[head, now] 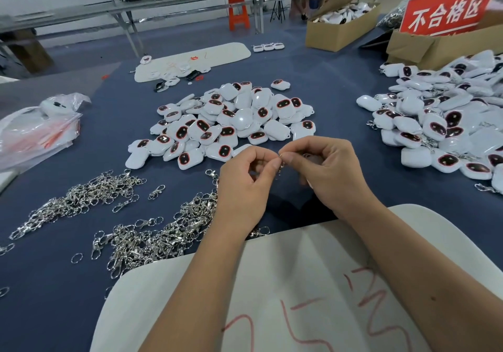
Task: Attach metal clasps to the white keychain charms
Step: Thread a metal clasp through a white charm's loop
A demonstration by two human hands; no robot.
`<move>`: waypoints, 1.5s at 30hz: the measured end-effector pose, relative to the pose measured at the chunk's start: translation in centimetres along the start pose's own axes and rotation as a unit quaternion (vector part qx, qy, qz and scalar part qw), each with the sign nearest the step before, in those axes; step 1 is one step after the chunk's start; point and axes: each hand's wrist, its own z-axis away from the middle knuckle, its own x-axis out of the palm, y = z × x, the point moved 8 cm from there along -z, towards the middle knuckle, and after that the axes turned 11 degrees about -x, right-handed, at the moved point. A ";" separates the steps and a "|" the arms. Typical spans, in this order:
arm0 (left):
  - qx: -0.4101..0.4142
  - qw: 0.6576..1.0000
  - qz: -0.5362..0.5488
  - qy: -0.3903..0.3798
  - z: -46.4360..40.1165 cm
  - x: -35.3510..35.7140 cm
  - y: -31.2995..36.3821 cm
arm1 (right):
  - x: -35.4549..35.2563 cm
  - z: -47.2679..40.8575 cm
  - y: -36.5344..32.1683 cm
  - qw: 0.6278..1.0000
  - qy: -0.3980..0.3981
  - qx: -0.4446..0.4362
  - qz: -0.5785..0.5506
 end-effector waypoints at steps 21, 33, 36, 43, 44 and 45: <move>0.003 0.998 0.052 -0.036 0.1 0.3 0.2 | 0.0 0.0 0.0 0.999 -0.006 0.043 -0.027; 0.073 0.991 -0.109 0.034 0.5 0.4 0.6 | 0.4 0.2 -0.6 1.000 -0.020 -0.002 -0.006; 0.088 0.987 -0.128 0.041 0.6 0.4 0.8 | 0.4 0.2 -0.7 1.000 -0.019 -0.007 0.003; 0.126 0.983 -0.130 0.042 0.7 0.3 1.6 | 0.0 0.2 -0.5 1.000 -0.006 0.014 -0.024; 0.129 0.982 -0.134 0.037 0.7 0.3 1.6 | 0.0 0.2 -0.5 1.000 -0.005 0.015 -0.021; 0.132 0.981 -0.138 0.031 0.6 0.3 1.6 | 0.1 0.3 -0.4 1.000 -0.007 0.017 -0.020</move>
